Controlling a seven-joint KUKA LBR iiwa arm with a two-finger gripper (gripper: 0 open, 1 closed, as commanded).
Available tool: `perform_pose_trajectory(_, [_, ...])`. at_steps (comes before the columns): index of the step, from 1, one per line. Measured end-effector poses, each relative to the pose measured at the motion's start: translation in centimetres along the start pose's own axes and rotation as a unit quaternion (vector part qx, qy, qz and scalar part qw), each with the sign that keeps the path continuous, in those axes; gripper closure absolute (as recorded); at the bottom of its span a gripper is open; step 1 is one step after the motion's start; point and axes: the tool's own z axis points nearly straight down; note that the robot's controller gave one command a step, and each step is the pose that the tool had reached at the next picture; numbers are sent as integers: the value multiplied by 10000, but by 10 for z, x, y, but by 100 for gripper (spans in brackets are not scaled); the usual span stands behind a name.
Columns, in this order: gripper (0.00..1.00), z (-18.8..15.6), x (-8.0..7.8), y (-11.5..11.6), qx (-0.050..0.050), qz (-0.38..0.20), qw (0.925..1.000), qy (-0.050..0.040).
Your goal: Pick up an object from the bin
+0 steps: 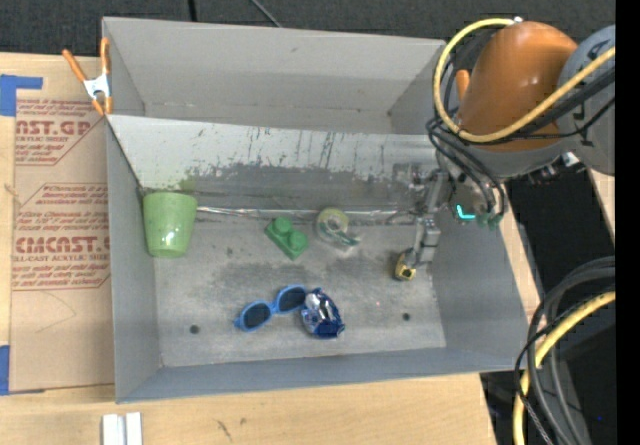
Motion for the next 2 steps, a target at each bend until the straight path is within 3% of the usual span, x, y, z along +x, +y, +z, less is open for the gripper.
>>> perform_pose_trajectory(1, [0, 124, -2, -71, 0, -590, 9983, 3])
perform_pose_trajectory(2, [100, 119, -4, -69, 4, -601, 9982, -32])
